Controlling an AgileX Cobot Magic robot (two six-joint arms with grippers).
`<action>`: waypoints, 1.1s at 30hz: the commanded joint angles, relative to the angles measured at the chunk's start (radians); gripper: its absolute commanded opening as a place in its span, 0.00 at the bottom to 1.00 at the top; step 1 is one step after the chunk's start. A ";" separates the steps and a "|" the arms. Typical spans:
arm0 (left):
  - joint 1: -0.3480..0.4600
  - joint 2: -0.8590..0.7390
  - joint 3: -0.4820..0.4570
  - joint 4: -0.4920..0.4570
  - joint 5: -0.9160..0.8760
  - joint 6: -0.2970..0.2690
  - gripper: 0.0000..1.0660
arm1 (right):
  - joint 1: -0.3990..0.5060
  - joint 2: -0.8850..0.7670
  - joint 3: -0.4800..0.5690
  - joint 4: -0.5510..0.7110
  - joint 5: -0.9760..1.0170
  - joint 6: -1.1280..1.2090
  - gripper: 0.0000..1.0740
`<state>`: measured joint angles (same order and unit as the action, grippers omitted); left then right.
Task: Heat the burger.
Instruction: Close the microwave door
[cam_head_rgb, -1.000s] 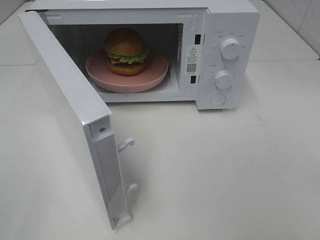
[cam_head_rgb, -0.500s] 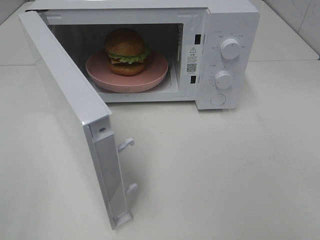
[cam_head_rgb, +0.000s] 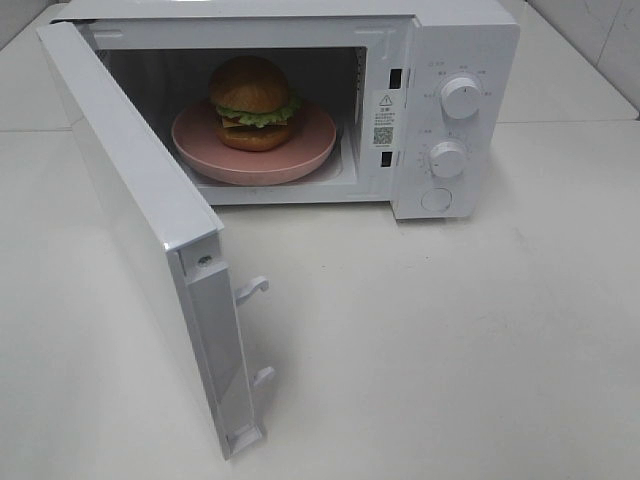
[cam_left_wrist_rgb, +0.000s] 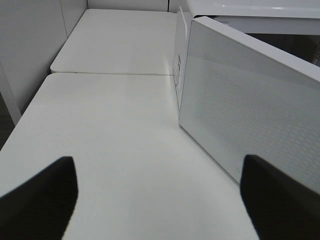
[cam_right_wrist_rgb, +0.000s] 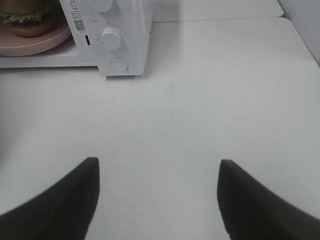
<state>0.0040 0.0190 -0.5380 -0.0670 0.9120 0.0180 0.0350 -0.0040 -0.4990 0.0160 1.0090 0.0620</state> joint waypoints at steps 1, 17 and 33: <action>0.004 0.052 -0.008 -0.006 -0.080 -0.007 0.50 | -0.003 -0.028 0.000 0.006 -0.008 0.008 0.60; 0.004 0.370 0.067 0.009 -0.565 0.023 0.00 | -0.003 -0.028 0.000 0.006 -0.008 0.008 0.60; 0.002 0.654 0.280 0.010 -1.229 0.016 0.00 | -0.003 -0.028 0.000 0.006 -0.008 0.008 0.60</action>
<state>0.0040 0.6340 -0.2830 -0.0590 -0.2040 0.0410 0.0350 -0.0040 -0.4990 0.0160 1.0090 0.0620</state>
